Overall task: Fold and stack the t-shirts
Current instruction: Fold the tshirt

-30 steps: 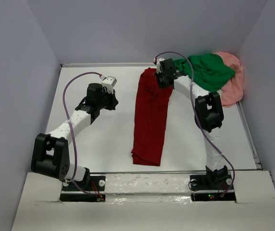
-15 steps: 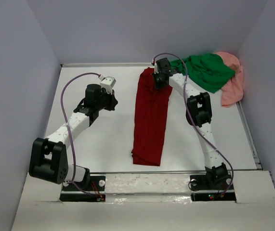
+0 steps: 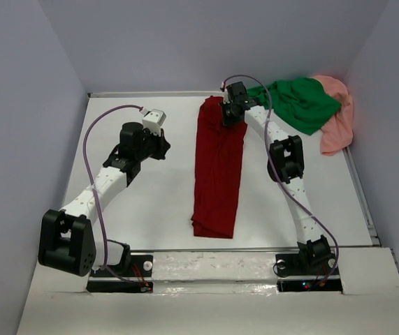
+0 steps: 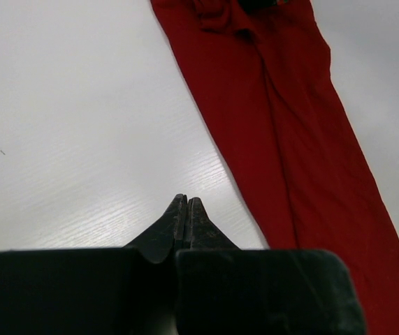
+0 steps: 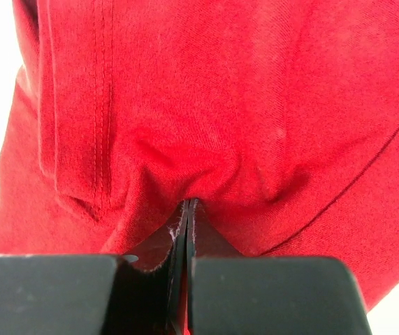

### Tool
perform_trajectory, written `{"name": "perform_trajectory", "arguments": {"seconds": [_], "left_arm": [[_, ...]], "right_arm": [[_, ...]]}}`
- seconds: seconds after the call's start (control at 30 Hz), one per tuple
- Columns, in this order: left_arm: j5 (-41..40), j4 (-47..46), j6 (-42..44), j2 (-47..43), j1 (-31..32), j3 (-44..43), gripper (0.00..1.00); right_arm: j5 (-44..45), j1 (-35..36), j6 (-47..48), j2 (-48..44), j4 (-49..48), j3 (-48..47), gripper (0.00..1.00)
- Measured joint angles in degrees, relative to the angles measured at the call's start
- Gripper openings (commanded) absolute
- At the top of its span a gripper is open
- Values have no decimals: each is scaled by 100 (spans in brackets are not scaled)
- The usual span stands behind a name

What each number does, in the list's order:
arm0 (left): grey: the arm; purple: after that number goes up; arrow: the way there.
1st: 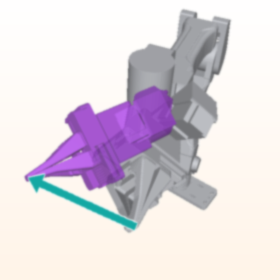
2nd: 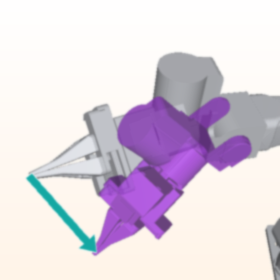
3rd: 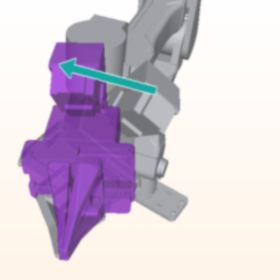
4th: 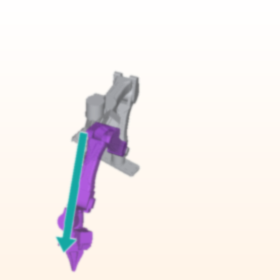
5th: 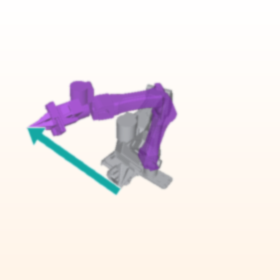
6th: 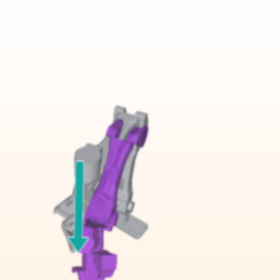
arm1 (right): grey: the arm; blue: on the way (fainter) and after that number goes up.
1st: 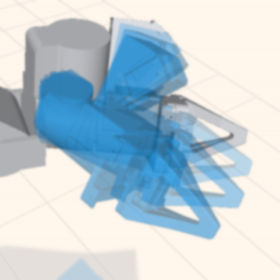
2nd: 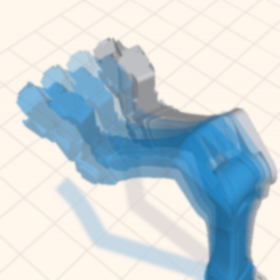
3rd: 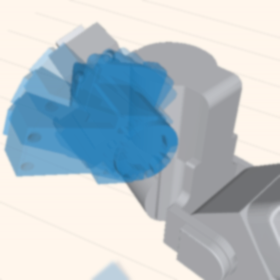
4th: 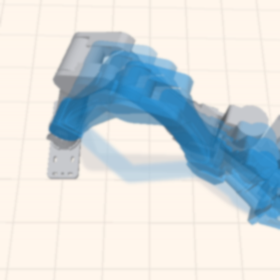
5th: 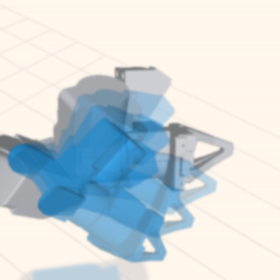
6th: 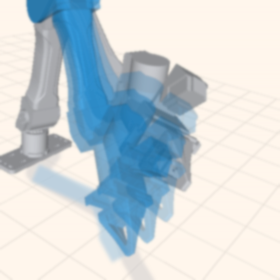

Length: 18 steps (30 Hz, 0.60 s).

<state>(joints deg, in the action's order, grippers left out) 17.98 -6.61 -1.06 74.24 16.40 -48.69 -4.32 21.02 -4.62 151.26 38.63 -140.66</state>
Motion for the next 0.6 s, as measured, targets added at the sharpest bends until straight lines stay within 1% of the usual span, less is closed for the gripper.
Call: {"name": "perform_trajectory", "arguments": {"seconds": [0.13,0.17,0.37,0.6], "left_arm": [[0,-83,-9,-28,-2,11,0],[0,-85,-9,-28,-7,22,0],[-2,-90,-11,-26,-42,35,0],[-33,-140,-9,-26,-74,46,0]], "right_arm": [[107,2,-92,597,-184,-925,0],[131,2,-111,675,-286,-1016,0],[557,2,-127,866,-881,-1152,0],[1023,2,92,1117,-1668,-1263,0]]}}
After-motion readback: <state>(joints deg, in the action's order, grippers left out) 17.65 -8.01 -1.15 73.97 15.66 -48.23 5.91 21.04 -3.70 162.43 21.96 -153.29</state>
